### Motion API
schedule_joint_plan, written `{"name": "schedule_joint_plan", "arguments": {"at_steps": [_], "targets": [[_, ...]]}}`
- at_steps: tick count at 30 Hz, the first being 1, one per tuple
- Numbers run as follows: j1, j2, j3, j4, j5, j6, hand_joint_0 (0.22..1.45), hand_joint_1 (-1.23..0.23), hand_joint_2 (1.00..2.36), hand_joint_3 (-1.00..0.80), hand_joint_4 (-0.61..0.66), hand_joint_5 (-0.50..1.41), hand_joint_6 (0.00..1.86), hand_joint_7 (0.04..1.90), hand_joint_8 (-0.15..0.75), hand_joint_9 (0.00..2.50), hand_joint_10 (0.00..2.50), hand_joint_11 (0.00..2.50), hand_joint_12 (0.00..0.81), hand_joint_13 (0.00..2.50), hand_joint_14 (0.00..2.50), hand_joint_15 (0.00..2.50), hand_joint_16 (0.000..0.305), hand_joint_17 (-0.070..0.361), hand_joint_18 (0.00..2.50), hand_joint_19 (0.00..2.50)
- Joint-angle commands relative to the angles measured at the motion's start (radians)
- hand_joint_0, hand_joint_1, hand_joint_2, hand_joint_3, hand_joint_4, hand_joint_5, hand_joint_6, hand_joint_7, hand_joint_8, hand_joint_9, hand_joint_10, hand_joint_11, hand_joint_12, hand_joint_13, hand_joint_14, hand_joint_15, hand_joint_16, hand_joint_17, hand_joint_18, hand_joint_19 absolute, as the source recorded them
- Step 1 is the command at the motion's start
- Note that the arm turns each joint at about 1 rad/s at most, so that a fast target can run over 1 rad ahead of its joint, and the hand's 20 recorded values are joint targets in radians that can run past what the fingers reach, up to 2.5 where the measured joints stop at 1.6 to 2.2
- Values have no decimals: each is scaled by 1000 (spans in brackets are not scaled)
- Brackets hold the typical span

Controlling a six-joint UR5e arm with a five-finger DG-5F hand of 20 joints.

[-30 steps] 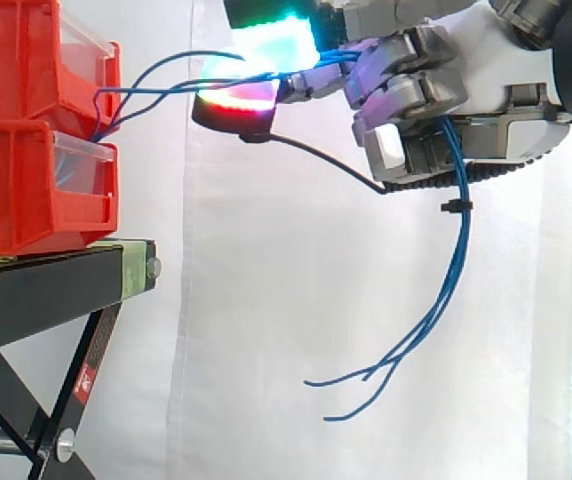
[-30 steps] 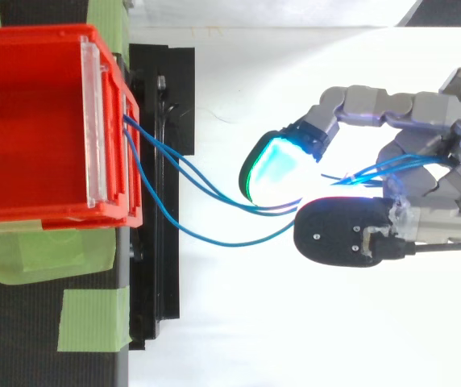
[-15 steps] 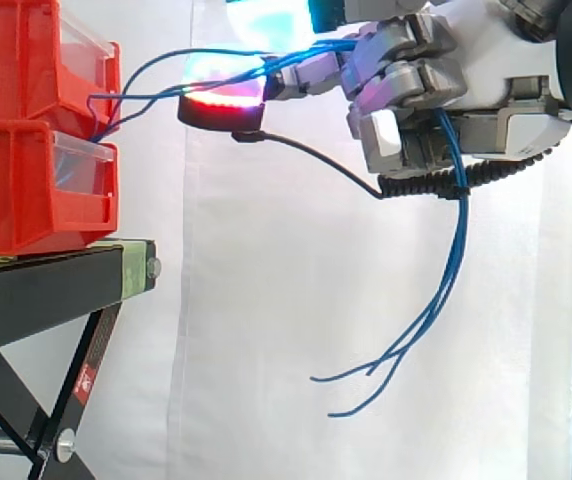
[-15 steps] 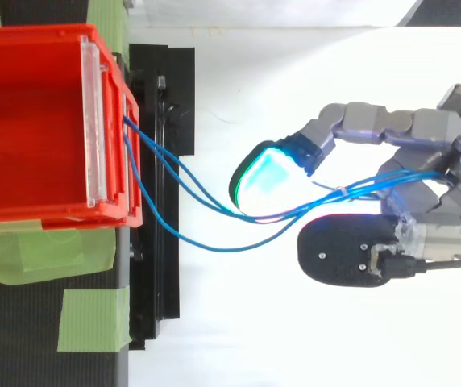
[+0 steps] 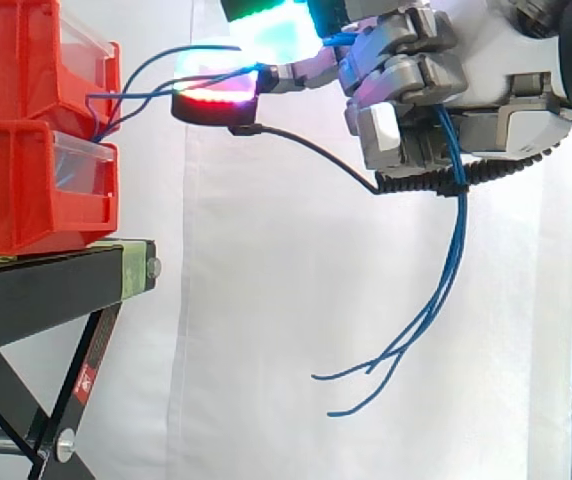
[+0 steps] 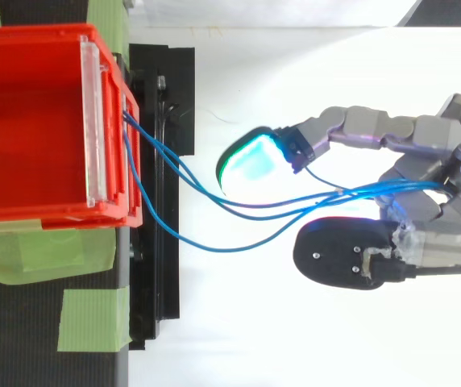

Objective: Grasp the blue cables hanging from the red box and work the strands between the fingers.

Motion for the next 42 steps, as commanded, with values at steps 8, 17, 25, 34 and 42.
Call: {"name": "schedule_joint_plan", "arguments": {"at_steps": [8, 17, 25, 34, 42], "targets": [[1, 0, 0, 0, 0, 0, 1061, -695, 1006, 193, 179, 418, 225, 1536, 478, 1742, 2500, 2500, 586, 1938, 2500, 1600, 255, 191, 2500, 583], [1, 0, 0, -2, 0, 0, 795, -653, 1003, -139, 250, 488, 35, 1474, 478, 1742, 2500, 2500, 586, 1938, 2500, 1600, 255, 191, 2500, 583], [1, 0, 0, 0, 0, 0, 1233, -662, 1015, -6, 376, 578, 20, 1075, 478, 1742, 2500, 2500, 586, 1938, 2500, 1600, 255, 191, 2500, 583], [1, 0, 1, 2, -2, -4, 726, -587, 1326, -110, 458, 624, 21, 1222, 478, 1742, 2500, 2500, 586, 1938, 2500, 1600, 255, 191, 2500, 583], [1, 0, 0, 18, 0, -9, 1291, -669, 1014, 50, 334, 673, 22, 1204, 478, 1742, 2500, 2500, 586, 1938, 2500, 1600, 255, 191, 2500, 583]]}}
